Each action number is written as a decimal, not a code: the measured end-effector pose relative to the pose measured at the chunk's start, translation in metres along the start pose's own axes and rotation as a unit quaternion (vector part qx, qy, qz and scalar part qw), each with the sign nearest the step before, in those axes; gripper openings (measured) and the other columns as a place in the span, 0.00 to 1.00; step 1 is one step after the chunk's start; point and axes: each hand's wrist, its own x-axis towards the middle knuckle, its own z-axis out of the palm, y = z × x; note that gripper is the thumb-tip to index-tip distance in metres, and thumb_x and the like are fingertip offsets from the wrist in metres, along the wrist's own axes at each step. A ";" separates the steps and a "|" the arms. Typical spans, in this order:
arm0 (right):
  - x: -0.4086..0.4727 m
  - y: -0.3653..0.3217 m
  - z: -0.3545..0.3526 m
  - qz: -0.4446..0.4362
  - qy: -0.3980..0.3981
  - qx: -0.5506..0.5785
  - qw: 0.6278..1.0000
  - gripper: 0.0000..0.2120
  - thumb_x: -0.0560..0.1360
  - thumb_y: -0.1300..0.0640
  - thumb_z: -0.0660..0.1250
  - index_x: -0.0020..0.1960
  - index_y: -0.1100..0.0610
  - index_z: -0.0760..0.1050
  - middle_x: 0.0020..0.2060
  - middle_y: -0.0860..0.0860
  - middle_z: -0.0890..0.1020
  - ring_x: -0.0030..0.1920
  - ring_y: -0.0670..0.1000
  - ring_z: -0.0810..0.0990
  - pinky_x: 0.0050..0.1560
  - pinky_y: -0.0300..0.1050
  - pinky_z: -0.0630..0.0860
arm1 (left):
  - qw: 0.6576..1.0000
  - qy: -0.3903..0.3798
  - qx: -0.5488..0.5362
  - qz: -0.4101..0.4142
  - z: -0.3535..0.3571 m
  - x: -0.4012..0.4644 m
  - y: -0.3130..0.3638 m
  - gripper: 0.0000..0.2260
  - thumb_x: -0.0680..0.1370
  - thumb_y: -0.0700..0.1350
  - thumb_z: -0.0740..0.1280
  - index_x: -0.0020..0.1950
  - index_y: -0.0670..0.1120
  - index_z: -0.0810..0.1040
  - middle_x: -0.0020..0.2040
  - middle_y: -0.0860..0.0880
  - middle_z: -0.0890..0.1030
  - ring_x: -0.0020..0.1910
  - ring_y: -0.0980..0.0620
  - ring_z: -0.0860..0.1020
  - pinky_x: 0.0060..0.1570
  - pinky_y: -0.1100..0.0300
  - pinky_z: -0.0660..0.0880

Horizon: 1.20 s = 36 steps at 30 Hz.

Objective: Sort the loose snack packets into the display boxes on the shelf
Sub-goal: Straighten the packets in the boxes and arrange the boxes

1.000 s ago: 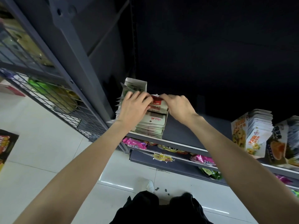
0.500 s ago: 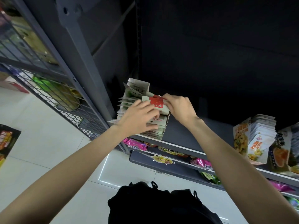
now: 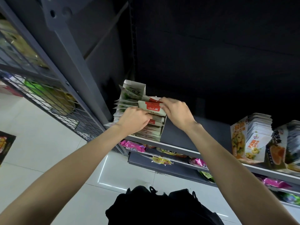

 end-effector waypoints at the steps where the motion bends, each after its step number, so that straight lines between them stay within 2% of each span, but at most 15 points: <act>1: -0.002 0.000 -0.002 0.000 -0.013 0.000 1.000 0.15 0.81 0.50 0.58 0.64 0.56 0.72 0.52 0.53 0.80 0.51 0.54 0.78 0.48 0.52 0.77 | 1.000 0.007 0.003 -0.002 -0.002 0.002 -0.002 0.05 0.66 0.43 0.76 0.38 0.51 0.83 0.32 0.54 0.81 0.29 0.54 0.80 0.27 0.63 0.75; 4: -0.009 -0.002 -0.005 -0.013 -0.044 -0.065 0.997 0.30 0.75 0.40 0.63 0.70 0.55 0.65 0.58 0.52 0.77 0.58 0.52 0.74 0.50 0.49 0.76 | 1.000 0.026 0.011 -0.005 -0.004 0.010 -0.006 0.08 0.62 0.44 0.79 0.38 0.49 0.84 0.32 0.53 0.82 0.31 0.54 0.81 0.30 0.63 0.76; 6: -0.010 -0.002 -0.003 -0.008 -0.059 -0.106 0.993 0.34 0.73 0.44 0.68 0.73 0.55 0.61 0.60 0.52 0.74 0.59 0.52 0.72 0.49 0.49 0.78 | 0.999 0.045 0.010 -0.008 -0.003 0.012 -0.007 0.10 0.62 0.43 0.79 0.40 0.48 0.84 0.34 0.52 0.83 0.32 0.54 0.81 0.33 0.63 0.76; 8: -0.008 -0.002 -0.002 -0.007 -0.051 -0.111 0.993 0.31 0.74 0.49 0.68 0.73 0.55 0.62 0.59 0.52 0.74 0.59 0.53 0.73 0.48 0.50 0.78 | 0.997 0.081 -0.003 -0.017 -0.003 0.012 -0.009 0.08 0.64 0.41 0.78 0.41 0.48 0.84 0.35 0.51 0.83 0.34 0.53 0.81 0.35 0.63 0.76; 11: -0.002 -0.002 -0.006 -0.018 -0.035 -0.099 0.994 0.24 0.77 0.51 0.64 0.70 0.57 0.65 0.56 0.54 0.77 0.55 0.55 0.75 0.46 0.52 0.78 | 0.991 0.128 -0.016 -0.040 -0.006 0.014 -0.012 0.05 0.69 0.40 0.74 0.43 0.47 0.84 0.39 0.51 0.84 0.38 0.52 0.82 0.38 0.60 0.77; 15: 0.001 -0.005 -0.006 -0.018 -0.054 -0.122 0.991 0.21 0.79 0.53 0.60 0.70 0.58 0.65 0.55 0.55 0.78 0.54 0.56 0.77 0.46 0.51 0.76 | 0.987 0.149 0.000 -0.053 -0.012 0.015 -0.010 0.06 0.73 0.43 0.72 0.48 0.47 0.83 0.44 0.51 0.83 0.43 0.50 0.80 0.42 0.56 0.76; 17: 0.000 -0.007 -0.005 -0.015 -0.061 -0.131 0.989 0.20 0.79 0.53 0.60 0.70 0.58 0.64 0.56 0.55 0.77 0.54 0.57 0.77 0.46 0.52 0.76 | 0.987 0.159 0.002 -0.027 -0.012 0.005 -0.005 0.07 0.74 0.46 0.70 0.52 0.47 0.80 0.48 0.49 0.80 0.46 0.50 0.77 0.43 0.57 0.73; 20: 0.001 -0.008 -0.003 -0.005 -0.064 -0.121 0.991 0.20 0.79 0.55 0.61 0.70 0.58 0.64 0.56 0.55 0.77 0.54 0.57 0.77 0.46 0.52 0.76 | 0.994 0.086 0.007 0.062 -0.011 -0.016 0.006 0.13 0.71 0.51 0.73 0.50 0.47 0.77 0.46 0.49 0.79 0.44 0.50 0.77 0.43 0.58 0.73; 23: 0.001 -0.008 -0.002 -0.004 -0.058 -0.121 0.991 0.20 0.79 0.55 0.61 0.69 0.58 0.65 0.56 0.55 0.77 0.53 0.56 0.77 0.46 0.51 0.77 | 0.998 -0.041 0.042 0.033 -0.007 -0.021 0.008 0.21 0.63 0.55 0.78 0.49 0.48 0.78 0.44 0.50 0.80 0.43 0.51 0.78 0.44 0.58 0.75; 25: 0.000 -0.008 -0.002 -0.003 -0.057 -0.117 0.991 0.20 0.79 0.55 0.62 0.69 0.58 0.65 0.56 0.55 0.77 0.53 0.56 0.78 0.46 0.51 0.77 | 0.993 -0.097 0.067 0.024 -0.005 -0.018 0.008 0.23 0.61 0.57 0.79 0.49 0.49 0.78 0.44 0.51 0.81 0.43 0.51 0.78 0.46 0.58 0.74; 28: -0.002 -0.009 -0.002 -0.002 -0.059 -0.123 0.991 0.20 0.79 0.54 0.61 0.70 0.57 0.64 0.57 0.55 0.77 0.54 0.56 0.77 0.47 0.50 0.77 | 0.987 -0.121 0.101 0.037 -0.005 -0.015 0.009 0.21 0.63 0.57 0.77 0.49 0.49 0.78 0.42 0.52 0.81 0.43 0.52 0.78 0.46 0.58 0.72; 32: -0.005 -0.012 -0.001 0.005 -0.058 -0.126 0.990 0.21 0.79 0.54 0.61 0.70 0.57 0.64 0.59 0.54 0.76 0.55 0.56 0.77 0.47 0.49 0.76 | 0.983 -0.130 0.123 0.031 -0.003 -0.011 0.015 0.12 0.63 0.46 0.75 0.44 0.48 0.79 0.35 0.52 0.81 0.37 0.52 0.78 0.42 0.59 0.71; 36: -0.008 -0.012 0.000 0.009 -0.044 -0.130 0.990 0.21 0.79 0.55 0.61 0.71 0.56 0.63 0.61 0.54 0.75 0.57 0.55 0.76 0.46 0.49 0.76 | 0.986 -0.125 0.110 0.008 0.006 -0.010 0.020 0.09 0.62 0.41 0.75 0.39 0.49 0.80 0.31 0.53 0.80 0.35 0.52 0.78 0.40 0.59 0.71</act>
